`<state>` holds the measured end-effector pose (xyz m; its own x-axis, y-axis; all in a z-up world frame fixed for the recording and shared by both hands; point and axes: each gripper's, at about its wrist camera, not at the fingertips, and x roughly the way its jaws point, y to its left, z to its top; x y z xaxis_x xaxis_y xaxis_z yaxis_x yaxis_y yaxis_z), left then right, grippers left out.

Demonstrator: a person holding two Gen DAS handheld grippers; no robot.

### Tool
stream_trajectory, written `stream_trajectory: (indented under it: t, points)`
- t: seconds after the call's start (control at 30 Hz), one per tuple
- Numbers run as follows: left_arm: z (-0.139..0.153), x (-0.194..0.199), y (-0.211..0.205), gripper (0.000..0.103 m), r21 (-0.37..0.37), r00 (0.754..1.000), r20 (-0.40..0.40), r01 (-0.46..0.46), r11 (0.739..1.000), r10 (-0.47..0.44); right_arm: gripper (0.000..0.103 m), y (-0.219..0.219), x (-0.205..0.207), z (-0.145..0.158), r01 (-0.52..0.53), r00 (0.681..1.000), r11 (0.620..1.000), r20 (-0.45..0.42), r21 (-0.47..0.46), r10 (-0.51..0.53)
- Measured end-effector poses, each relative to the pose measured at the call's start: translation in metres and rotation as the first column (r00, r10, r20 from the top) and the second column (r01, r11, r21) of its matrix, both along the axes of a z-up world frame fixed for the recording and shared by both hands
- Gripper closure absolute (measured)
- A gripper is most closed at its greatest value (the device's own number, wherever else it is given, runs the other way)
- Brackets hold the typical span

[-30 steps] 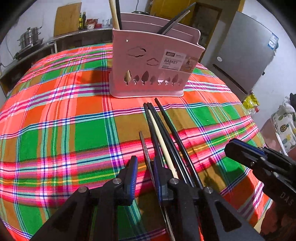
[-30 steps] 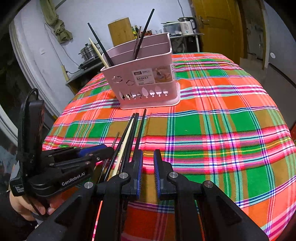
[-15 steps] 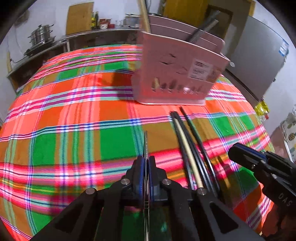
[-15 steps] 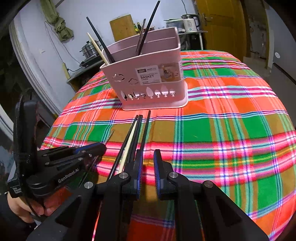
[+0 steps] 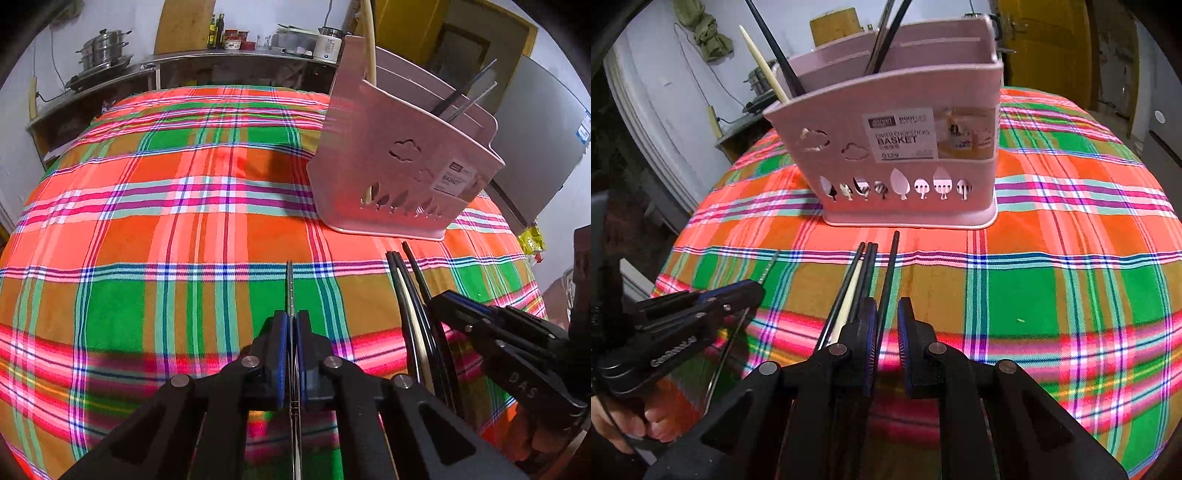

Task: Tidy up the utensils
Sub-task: 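Grasp a thin metal chopstick with the left tool while the right tool grasps black chopsticks, then carry both held chopsticks up toward the pink basket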

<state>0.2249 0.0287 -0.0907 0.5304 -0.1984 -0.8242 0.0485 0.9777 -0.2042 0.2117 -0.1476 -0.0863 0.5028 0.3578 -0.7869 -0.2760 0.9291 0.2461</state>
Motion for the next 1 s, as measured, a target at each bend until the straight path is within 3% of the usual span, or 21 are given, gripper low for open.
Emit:
stream_trajectory:
  t: [0.43,0.6,0.77,1.0]
  points:
    - [-0.001,0.024,-0.014,0.097,0.08,0.996,-0.015,0.094,0.992,-0.093,0.091,0.017,0.02,-0.002,-0.022,1.0,0.996,-0.022,-0.089,0.02]
    - [0.0,0.027,-0.02,0.097,0.122,0.994,-0.017,0.112,0.986,-0.111,0.096,0.019,0.023,-0.002,-0.025,0.999,0.994,-0.025,-0.103,0.023]
    - [0.003,0.028,-0.012,0.099,0.067,0.996,-0.03,0.091,0.994,-0.089,0.097,0.008,0.018,0.005,-0.013,1.0,0.998,-0.017,-0.069,0.012]
    - [0.03,0.017,-0.013,0.099,0.037,0.994,0.023,0.102,0.994,-0.103,0.097,-0.004,0.008,0.026,-0.005,1.0,0.999,0.03,-0.04,0.007]
